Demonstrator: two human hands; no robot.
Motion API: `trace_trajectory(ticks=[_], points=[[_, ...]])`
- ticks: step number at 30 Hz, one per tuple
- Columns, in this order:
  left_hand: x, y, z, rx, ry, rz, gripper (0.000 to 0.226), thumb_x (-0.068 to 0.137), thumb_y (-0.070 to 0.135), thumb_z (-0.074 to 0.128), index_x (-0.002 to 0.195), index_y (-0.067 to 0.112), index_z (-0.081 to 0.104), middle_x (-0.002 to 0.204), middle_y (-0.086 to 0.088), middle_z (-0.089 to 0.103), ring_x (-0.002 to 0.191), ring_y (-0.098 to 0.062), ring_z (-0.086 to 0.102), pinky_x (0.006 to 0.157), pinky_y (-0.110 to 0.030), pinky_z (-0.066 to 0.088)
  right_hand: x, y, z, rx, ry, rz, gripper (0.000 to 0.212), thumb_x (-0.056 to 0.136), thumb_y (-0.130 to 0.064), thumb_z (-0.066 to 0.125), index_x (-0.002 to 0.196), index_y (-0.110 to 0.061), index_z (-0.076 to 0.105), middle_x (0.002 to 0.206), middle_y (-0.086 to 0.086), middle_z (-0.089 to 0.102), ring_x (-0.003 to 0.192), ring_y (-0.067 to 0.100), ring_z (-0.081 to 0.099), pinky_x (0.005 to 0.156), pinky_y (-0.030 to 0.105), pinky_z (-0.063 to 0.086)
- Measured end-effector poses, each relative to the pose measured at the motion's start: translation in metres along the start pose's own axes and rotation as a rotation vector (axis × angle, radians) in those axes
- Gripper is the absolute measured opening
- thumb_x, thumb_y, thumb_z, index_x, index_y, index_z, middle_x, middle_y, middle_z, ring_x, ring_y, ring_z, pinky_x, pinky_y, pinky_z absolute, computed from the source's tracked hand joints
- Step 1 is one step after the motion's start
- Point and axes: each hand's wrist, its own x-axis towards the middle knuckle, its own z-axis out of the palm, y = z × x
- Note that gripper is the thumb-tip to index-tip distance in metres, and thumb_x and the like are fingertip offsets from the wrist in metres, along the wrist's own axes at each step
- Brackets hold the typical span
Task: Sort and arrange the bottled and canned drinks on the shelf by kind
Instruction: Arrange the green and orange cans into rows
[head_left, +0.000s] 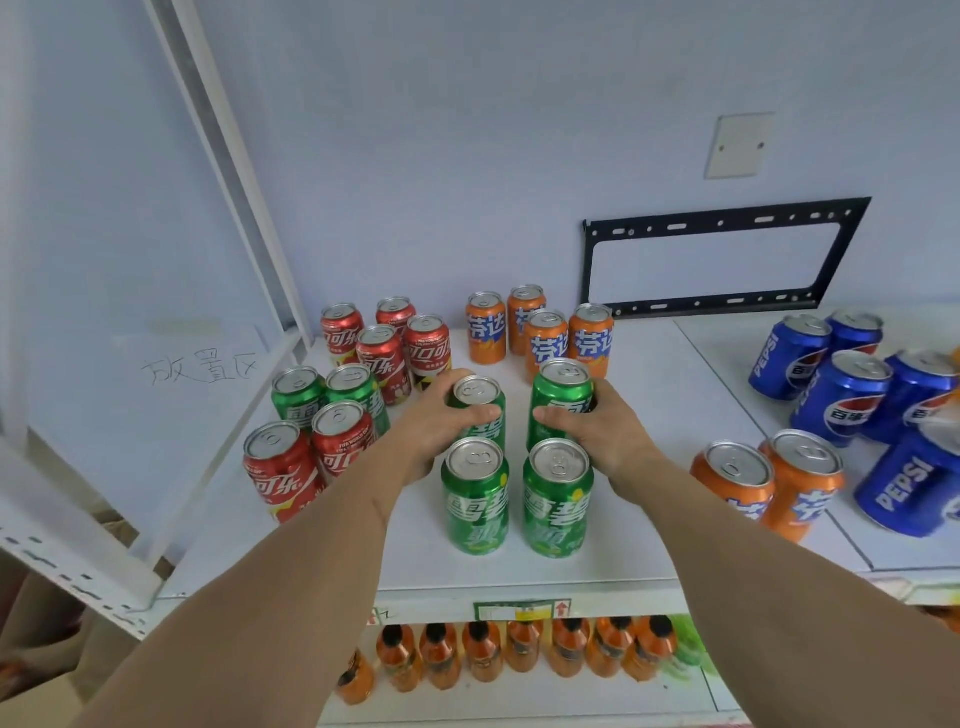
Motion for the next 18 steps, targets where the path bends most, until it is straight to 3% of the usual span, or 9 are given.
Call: trace_trajectory(ticks=[3,6,9,13,18], points=[[0.0,0.003,-0.002,0.039,-0.005,-0.014,0.061,0.069,0.019,0.088,0.122,0.025,0.058,0.115,-0.006,0.069,0.107,-0.026,0.067,0.093,-0.045,0.055,0.005,-0.002,0.002,0.004,-0.033,0.018,0.062,0.068,-0.019,0.087,0.121,-0.023,0.054,0.109,-0.001,0.068,0.097,0.018,0.066,0.086,0.04,0.056],[-0.001,0.009,-0.004,0.117,-0.016,-0.004,0.063,0.065,0.031,0.09,0.12,0.024,0.06,0.113,-0.001,0.07,0.109,-0.022,0.065,0.093,-0.038,0.052,0.01,-0.002,0.001,-0.016,-0.069,0.041,0.065,0.068,-0.017,0.086,0.123,-0.022,0.052,0.109,-0.001,0.067,0.098,0.019,0.066,0.086,0.041,0.055],[-0.007,0.019,-0.004,0.235,0.07,0.037,0.049,0.081,0.04,0.078,0.121,0.024,0.056,0.118,0.008,0.061,0.113,-0.014,0.056,0.09,-0.029,0.041,0.013,-0.002,0.001,-0.026,-0.125,0.063,0.064,0.069,-0.01,0.084,0.123,-0.021,0.051,0.108,0.001,0.067,0.097,0.019,0.066,0.079,0.035,0.055],[-0.01,0.028,-0.004,0.475,0.226,0.185,0.051,0.09,0.051,0.062,0.132,0.022,0.056,0.129,0.008,0.059,0.116,-0.009,0.054,0.094,-0.027,0.038,0.015,0.004,0.002,-0.056,-0.192,0.082,0.068,0.069,-0.007,0.084,0.125,-0.021,0.05,0.109,0.003,0.067,0.096,0.021,0.066,0.075,0.033,0.055],[-0.013,0.038,0.004,0.571,0.265,0.288,0.039,0.092,0.046,0.062,0.123,0.022,0.061,0.123,0.007,0.065,0.112,-0.009,0.059,0.102,-0.035,0.046,0.016,0.012,0.004,-0.003,-0.237,0.099,0.071,0.07,-0.003,0.082,0.13,-0.021,0.047,0.11,0.002,0.067,0.095,0.02,0.067,0.068,0.028,0.054]])
